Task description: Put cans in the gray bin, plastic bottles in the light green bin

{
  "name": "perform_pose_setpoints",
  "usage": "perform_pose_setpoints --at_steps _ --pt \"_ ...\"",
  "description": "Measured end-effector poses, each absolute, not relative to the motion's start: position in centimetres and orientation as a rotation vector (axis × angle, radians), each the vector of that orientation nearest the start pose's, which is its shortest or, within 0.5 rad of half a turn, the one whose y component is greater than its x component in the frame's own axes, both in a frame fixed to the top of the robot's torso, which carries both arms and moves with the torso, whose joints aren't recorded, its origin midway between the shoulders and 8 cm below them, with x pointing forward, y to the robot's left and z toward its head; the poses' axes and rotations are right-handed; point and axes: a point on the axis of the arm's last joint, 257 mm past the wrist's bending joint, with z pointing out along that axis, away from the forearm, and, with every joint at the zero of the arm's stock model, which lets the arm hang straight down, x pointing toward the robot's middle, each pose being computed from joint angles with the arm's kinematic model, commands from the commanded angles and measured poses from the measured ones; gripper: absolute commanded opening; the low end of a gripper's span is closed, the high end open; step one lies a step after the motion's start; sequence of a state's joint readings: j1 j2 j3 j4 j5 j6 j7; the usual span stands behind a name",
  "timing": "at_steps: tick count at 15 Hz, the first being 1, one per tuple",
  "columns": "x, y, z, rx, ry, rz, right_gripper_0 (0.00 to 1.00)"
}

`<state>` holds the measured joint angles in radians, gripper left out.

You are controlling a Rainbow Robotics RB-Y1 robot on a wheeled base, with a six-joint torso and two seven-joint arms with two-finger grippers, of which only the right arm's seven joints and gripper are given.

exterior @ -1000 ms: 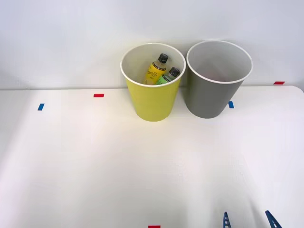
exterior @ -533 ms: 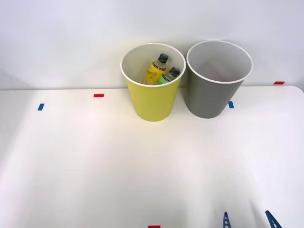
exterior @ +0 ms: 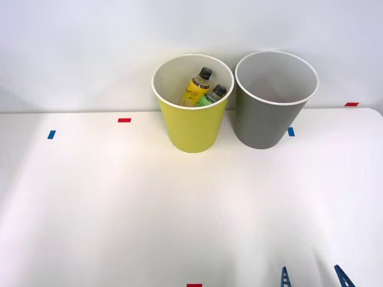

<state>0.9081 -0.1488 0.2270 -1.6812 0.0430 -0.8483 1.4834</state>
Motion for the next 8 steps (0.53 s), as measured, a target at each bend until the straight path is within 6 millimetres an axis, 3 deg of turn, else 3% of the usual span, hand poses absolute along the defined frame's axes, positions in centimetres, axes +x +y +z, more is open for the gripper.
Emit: perform_pose_setpoints --at_steps 8 --pt "22.45 -23.31 -30.05 -0.01 1.497 0.024 1.0"
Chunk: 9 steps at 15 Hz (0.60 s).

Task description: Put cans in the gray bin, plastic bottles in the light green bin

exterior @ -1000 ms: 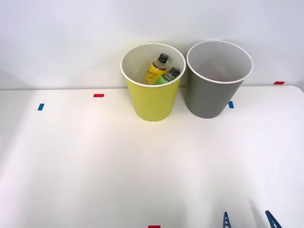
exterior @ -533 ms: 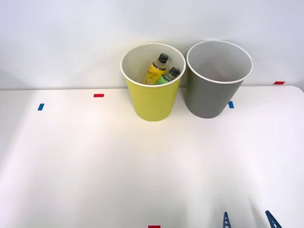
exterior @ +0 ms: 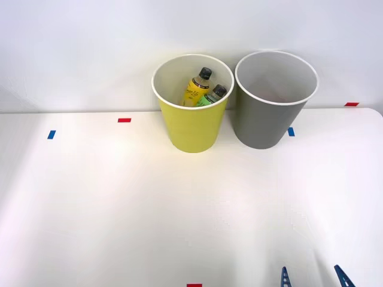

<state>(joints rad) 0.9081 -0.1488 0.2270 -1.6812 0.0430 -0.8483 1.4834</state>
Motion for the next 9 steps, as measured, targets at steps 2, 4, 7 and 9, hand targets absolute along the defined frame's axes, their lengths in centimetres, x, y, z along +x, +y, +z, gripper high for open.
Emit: perform_pose_setpoints --at_steps 2,4,7,9 --pt "22.45 -23.31 -30.05 -0.01 1.497 0.024 1.0" --pt "22.45 -23.31 -30.05 -0.01 1.497 0.024 1.0" --pt "22.45 -23.31 -30.05 -0.01 1.497 0.024 1.0" --pt "22.45 -23.31 -30.05 -0.01 1.497 0.024 1.0"
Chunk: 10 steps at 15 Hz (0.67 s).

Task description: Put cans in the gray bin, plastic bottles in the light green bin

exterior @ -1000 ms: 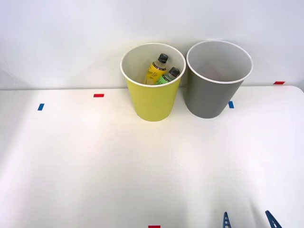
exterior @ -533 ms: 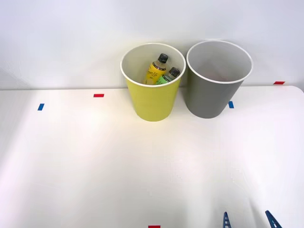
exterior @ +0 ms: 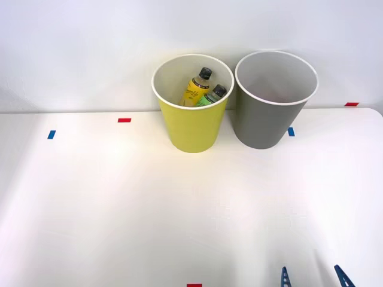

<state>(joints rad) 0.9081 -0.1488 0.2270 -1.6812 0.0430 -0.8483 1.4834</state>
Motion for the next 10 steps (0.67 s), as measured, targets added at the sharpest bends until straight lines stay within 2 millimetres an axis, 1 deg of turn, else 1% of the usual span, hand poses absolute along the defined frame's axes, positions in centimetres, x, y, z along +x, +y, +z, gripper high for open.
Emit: perform_pose_setpoints --at_steps 10 --pt "22.45 -23.31 -30.05 -0.01 1.497 0.024 1.0"
